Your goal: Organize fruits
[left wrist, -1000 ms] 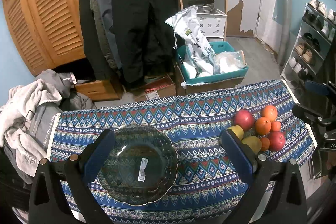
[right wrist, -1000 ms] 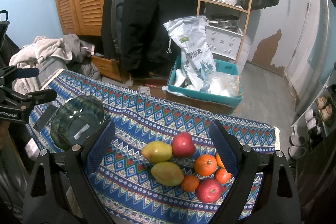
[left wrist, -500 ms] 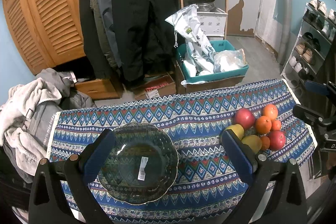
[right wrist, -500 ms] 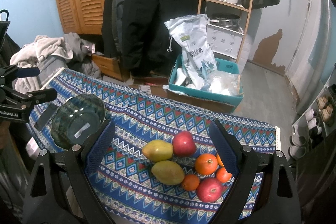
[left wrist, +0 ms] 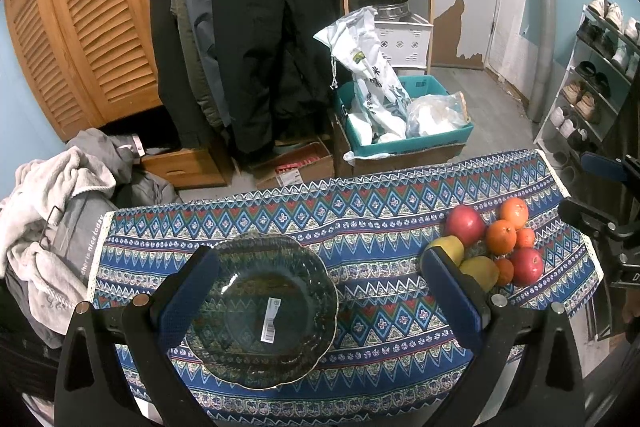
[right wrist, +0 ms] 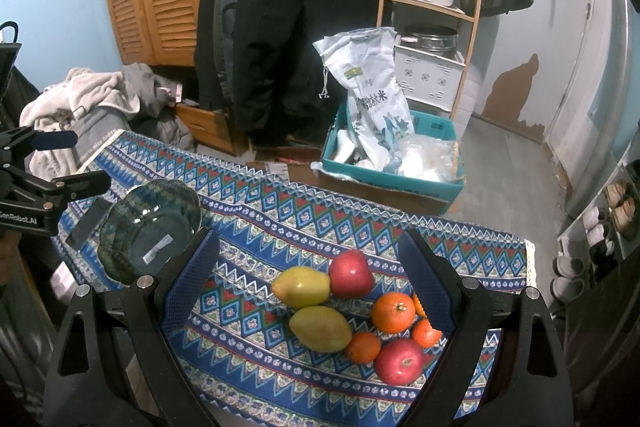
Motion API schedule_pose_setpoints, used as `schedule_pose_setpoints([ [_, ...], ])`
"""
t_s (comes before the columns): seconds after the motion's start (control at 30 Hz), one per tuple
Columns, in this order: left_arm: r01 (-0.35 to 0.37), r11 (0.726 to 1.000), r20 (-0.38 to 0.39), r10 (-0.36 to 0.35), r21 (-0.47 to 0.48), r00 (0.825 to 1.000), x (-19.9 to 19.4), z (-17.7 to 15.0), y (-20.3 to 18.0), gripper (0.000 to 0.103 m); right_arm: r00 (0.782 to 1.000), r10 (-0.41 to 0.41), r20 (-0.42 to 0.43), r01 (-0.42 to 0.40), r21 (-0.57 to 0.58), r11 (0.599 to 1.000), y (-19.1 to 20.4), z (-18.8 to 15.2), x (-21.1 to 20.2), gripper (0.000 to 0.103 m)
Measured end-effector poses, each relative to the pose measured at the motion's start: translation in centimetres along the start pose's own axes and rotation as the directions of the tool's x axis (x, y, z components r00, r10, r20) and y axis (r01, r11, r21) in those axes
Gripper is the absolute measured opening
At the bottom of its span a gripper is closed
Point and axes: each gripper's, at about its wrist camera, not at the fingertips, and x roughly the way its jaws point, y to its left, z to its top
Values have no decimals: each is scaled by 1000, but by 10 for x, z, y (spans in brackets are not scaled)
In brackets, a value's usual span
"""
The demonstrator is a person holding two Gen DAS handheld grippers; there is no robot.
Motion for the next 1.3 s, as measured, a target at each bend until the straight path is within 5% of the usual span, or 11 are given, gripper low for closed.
schedule_pose_setpoints([
  [0.77,17,999,-31,-16,32,999,17,-5,-12,103,999,-29,-16,30,19,999,-20,-2,-2,90],
  [1.3,80,992,-136,-66,101,988,57,-20,-47,103,988,-86,-129,99,100,990,-73,-42,14,90],
])
